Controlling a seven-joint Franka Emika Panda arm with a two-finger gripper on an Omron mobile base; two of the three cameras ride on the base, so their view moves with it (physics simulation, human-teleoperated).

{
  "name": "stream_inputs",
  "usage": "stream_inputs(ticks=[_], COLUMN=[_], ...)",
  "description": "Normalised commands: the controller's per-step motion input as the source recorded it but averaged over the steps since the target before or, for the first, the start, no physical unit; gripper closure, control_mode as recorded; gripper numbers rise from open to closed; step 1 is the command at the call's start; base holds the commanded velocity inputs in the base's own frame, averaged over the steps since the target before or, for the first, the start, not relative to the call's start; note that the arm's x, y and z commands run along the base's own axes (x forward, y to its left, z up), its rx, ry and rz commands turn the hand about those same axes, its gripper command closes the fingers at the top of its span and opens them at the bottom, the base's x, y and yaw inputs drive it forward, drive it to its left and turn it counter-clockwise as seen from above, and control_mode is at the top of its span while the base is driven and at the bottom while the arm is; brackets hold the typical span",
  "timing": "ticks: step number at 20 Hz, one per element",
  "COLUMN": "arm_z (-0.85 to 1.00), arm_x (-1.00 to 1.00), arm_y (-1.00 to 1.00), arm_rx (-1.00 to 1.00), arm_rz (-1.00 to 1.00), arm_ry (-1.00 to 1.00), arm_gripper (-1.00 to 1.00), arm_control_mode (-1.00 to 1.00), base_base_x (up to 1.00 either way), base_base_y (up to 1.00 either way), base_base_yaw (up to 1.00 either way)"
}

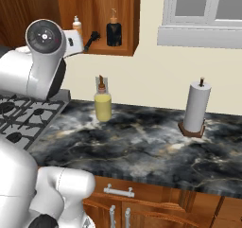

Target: Pick the soap dispenser and dish brush from the cabinet and place them on the counter.

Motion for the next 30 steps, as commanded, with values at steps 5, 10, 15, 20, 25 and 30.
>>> stream_inputs(ticks=[5,10,15,20,25,30], arm_z=[0.00,0.00,0.00,0.00,0.00,0.00], arm_x=[0.12,0.22,0.24,0.24,0.31,0.45], arm_y=[0.01,0.00,-0.05,-0.02,0.00,0.00], arm_rx=[0.00,0.00,0.00,0.00,0.02,0.06], arm_rz=[-0.11,-0.19,-0.22,-0.17,-0.07,0.00], arm_ry=[-0.03,0.00,0.03,0.05,0.01,0.04], arm_gripper=[-1.00,-1.00,-1.00,-1.00,-1.00,-1.00], arm_control_mode=[-1.00,-1.00,-1.00,-1.00,-1.00,-1.00], base_base_x=[0.00,0.00,0.00,0.00,0.00,0.00], base_base_y=[0.00,0.00,0.00,0.00,0.00,0.00], base_base_yaw=[0.00,0.00,0.00,0.00,0.00,0.00])
